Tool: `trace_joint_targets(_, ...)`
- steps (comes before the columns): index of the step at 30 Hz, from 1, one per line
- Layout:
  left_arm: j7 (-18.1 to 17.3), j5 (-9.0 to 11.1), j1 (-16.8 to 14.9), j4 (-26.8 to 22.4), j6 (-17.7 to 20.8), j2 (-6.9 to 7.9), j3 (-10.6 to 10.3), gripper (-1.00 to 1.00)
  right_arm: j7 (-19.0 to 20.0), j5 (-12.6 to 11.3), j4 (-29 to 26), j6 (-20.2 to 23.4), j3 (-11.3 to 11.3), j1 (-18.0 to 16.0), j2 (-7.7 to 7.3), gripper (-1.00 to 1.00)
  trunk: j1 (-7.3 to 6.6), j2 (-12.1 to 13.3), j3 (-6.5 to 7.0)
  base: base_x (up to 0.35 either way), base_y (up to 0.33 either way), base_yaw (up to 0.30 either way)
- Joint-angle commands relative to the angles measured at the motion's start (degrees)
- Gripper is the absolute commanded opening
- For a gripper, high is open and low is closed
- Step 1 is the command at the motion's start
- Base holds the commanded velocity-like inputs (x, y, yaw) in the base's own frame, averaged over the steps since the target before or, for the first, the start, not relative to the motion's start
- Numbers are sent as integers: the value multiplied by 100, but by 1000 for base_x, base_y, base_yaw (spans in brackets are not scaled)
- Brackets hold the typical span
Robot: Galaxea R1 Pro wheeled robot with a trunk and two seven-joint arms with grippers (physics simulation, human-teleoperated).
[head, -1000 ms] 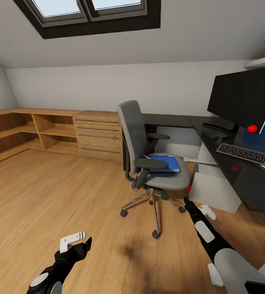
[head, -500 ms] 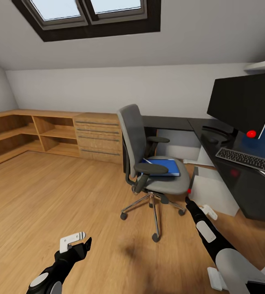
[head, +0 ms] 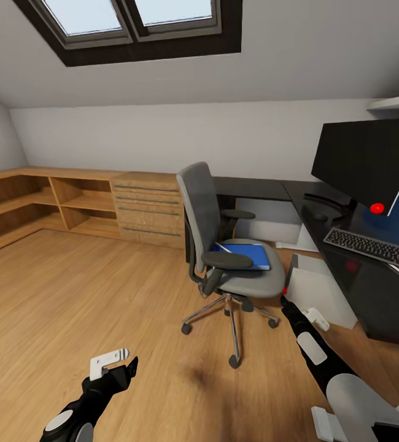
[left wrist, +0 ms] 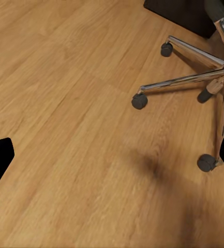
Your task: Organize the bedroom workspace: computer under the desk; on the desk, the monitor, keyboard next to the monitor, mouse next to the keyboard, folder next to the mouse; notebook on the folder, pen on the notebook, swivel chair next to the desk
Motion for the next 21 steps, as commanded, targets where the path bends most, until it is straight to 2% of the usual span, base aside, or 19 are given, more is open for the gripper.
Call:
trace_joint_targets(1,37,61,0,-9,25,-3,2,100,23,-60,3,-16,0,-3,1,100,-1,-2,-4,0,0,0)
trace_joint_targets(21,37,61,0,-9,25,-3,8,100,26,-60,7,-16,0,-3,4,100,-1,-2,-4,6,0,0)
